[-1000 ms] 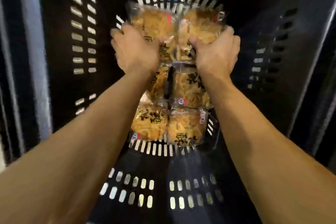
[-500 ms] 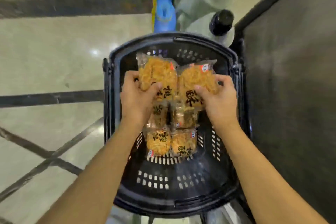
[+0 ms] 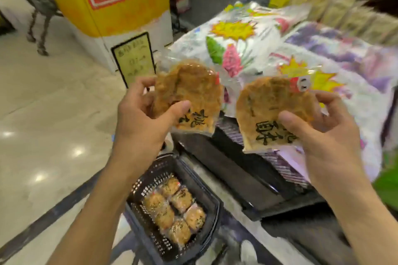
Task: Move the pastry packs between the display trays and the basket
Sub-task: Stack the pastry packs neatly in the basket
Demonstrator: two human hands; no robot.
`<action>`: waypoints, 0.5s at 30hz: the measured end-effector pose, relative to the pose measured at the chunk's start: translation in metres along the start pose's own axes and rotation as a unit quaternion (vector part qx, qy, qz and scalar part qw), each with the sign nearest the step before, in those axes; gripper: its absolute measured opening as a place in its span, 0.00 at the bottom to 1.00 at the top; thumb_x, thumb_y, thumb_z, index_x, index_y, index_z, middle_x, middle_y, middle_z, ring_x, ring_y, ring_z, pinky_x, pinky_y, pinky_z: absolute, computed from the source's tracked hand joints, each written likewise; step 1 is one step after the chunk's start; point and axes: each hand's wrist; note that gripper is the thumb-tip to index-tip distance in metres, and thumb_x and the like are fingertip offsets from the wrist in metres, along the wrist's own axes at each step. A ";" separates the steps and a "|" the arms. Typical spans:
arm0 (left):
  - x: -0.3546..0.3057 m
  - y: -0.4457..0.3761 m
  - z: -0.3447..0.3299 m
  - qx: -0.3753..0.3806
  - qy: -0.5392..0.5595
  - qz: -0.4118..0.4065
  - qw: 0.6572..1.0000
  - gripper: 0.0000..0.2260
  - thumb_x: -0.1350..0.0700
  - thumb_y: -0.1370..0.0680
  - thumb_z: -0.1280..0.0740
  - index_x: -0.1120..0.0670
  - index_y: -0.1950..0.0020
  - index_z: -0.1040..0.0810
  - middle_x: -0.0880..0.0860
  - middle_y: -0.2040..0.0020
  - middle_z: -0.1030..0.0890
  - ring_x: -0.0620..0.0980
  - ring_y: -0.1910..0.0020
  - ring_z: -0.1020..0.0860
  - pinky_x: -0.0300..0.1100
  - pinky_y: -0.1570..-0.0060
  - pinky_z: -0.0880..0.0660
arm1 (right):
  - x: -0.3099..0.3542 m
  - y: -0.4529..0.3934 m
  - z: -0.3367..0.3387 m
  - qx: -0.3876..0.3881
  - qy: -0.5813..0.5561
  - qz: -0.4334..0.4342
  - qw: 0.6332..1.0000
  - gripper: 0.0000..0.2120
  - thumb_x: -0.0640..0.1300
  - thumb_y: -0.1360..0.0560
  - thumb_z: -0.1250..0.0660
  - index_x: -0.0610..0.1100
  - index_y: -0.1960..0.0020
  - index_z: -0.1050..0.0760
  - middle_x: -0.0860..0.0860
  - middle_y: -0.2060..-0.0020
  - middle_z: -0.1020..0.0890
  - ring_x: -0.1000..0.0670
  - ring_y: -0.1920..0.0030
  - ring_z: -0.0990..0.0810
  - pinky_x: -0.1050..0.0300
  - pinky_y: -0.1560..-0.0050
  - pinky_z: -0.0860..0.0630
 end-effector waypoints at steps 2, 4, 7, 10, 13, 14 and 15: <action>-0.059 -0.004 -0.059 0.087 0.015 -0.066 0.994 0.16 0.57 0.29 0.24 0.45 0.49 0.28 0.43 0.59 0.14 0.40 0.61 0.16 0.34 0.61 0.22 | 0.044 0.003 0.070 -0.064 0.011 0.049 0.997 0.19 0.51 0.39 0.23 0.54 0.50 0.24 0.56 0.58 0.14 0.54 0.57 0.17 0.57 0.56 0.20; -0.103 -0.004 -0.129 0.175 0.038 -0.117 0.977 0.17 0.59 0.29 0.25 0.47 0.48 0.28 0.39 0.62 0.15 0.37 0.63 0.17 0.31 0.63 0.24 | 0.077 0.009 0.146 -0.125 0.026 0.096 0.987 0.17 0.49 0.37 0.22 0.57 0.51 0.23 0.57 0.58 0.14 0.56 0.57 0.17 0.62 0.55 0.21; -0.146 0.003 -0.248 0.274 0.061 -0.161 0.946 0.19 0.59 0.30 0.22 0.48 0.47 0.28 0.40 0.63 0.16 0.37 0.64 0.19 0.35 0.66 0.23 | 0.101 0.017 0.260 -0.206 0.059 0.114 0.970 0.19 0.49 0.36 0.23 0.53 0.48 0.25 0.57 0.56 0.14 0.57 0.55 0.18 0.64 0.52 0.22; -0.166 0.013 -0.373 0.343 0.060 -0.182 0.920 0.19 0.62 0.29 0.22 0.48 0.48 0.28 0.40 0.62 0.16 0.36 0.63 0.19 0.32 0.61 0.24 | 0.100 0.010 0.365 -0.266 0.104 0.111 0.952 0.22 0.51 0.36 0.20 0.52 0.47 0.26 0.54 0.54 0.15 0.58 0.54 0.18 0.65 0.50 0.23; -0.161 0.017 -0.488 0.385 0.008 -0.197 0.902 0.19 0.59 0.28 0.21 0.49 0.46 0.27 0.41 0.57 0.15 0.41 0.58 0.17 0.41 0.55 0.21 | 0.076 -0.014 0.464 -0.289 0.172 0.085 0.938 0.22 0.45 0.34 0.18 0.53 0.47 0.26 0.45 0.50 0.17 0.58 0.52 0.18 0.63 0.47 0.22; -0.155 0.015 -0.521 0.398 -0.018 -0.195 0.896 0.19 0.57 0.28 0.21 0.47 0.46 0.28 0.41 0.58 0.15 0.41 0.58 0.17 0.43 0.56 0.22 | 0.063 -0.025 0.496 -0.281 0.182 0.067 0.940 0.22 0.41 0.33 0.19 0.54 0.47 0.26 0.44 0.48 0.17 0.55 0.50 0.17 0.57 0.44 0.21; -0.146 0.011 -0.550 0.410 -0.050 -0.198 0.889 0.19 0.54 0.29 0.21 0.44 0.47 0.29 0.42 0.59 0.16 0.42 0.59 0.18 0.45 0.57 0.24 | 0.050 -0.038 0.523 -0.265 0.197 0.049 0.942 0.22 0.42 0.33 0.18 0.55 0.46 0.25 0.45 0.47 0.17 0.51 0.47 0.17 0.49 0.40 0.21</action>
Point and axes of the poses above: each hand's wrist, its own y-axis away from the middle knuckle, its own z-axis out of the back of the hand, x = y × z
